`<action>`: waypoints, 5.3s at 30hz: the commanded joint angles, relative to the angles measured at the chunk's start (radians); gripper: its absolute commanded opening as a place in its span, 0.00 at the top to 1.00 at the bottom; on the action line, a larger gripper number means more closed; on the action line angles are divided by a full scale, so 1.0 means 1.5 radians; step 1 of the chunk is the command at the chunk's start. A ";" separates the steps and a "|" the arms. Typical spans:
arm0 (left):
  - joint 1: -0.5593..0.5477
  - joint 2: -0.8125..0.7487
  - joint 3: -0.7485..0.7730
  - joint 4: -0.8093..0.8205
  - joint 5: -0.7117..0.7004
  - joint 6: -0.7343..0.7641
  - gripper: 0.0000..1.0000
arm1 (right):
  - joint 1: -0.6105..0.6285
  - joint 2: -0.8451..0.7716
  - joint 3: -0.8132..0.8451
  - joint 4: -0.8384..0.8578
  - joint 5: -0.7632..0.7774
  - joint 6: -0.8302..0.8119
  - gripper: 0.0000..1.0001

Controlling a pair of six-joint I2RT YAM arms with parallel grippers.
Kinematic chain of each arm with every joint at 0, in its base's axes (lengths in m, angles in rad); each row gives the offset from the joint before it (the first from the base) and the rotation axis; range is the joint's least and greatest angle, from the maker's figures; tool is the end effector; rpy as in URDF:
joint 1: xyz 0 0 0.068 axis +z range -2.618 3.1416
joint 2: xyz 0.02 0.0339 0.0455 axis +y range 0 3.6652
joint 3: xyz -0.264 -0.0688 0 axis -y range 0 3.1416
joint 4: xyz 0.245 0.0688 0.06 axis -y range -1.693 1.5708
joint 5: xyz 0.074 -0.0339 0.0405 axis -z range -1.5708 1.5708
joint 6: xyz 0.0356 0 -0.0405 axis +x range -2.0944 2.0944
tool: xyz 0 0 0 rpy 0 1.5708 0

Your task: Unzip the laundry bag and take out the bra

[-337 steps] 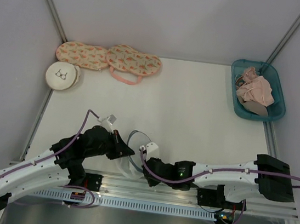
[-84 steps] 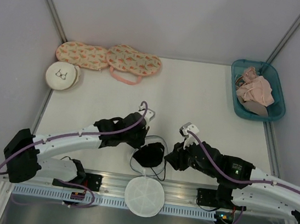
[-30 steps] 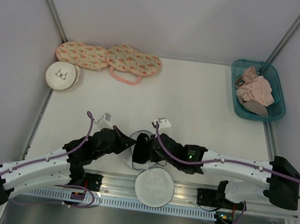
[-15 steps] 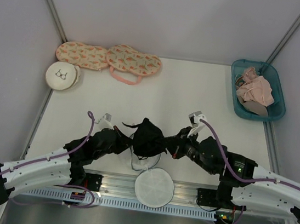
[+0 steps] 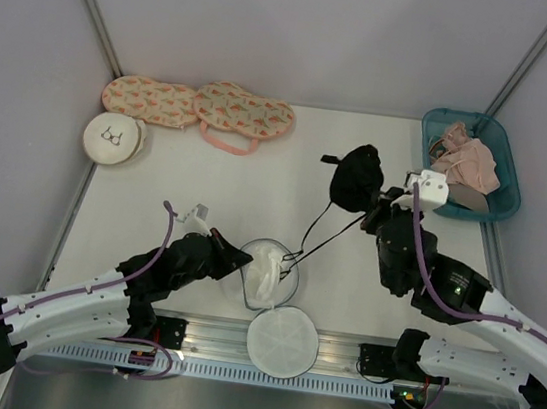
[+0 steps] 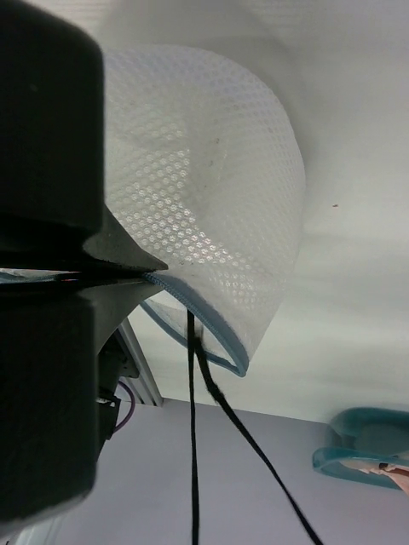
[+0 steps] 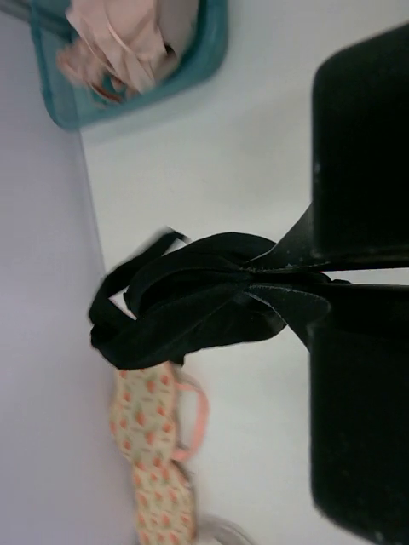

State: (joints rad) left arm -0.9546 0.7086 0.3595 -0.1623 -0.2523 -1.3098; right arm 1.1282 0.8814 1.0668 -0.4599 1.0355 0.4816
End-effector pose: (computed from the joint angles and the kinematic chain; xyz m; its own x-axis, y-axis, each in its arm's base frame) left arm 0.1025 -0.1294 0.2048 -0.7149 -0.6093 -0.3431 -0.1018 0.5761 -0.8110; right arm 0.1007 0.1410 0.3964 -0.1522 0.2306 -0.9611 -0.0405 0.9701 0.2392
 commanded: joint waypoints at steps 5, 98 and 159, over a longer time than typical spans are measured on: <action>0.002 -0.012 0.008 0.013 0.017 0.032 0.98 | -0.114 -0.021 0.146 0.136 0.094 -0.230 1.00; 0.064 0.017 -0.174 0.463 -0.108 0.012 0.98 | -0.422 0.142 -0.003 0.058 -0.707 -0.043 0.20; 0.081 -0.222 -0.139 -0.028 0.049 -0.044 0.98 | 0.077 0.517 -0.023 0.211 -0.300 0.020 0.99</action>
State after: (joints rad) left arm -0.8371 0.3786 0.1558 -0.2035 -0.1780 -1.3537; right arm 1.2304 1.7771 1.0698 -0.2157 0.6792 0.5392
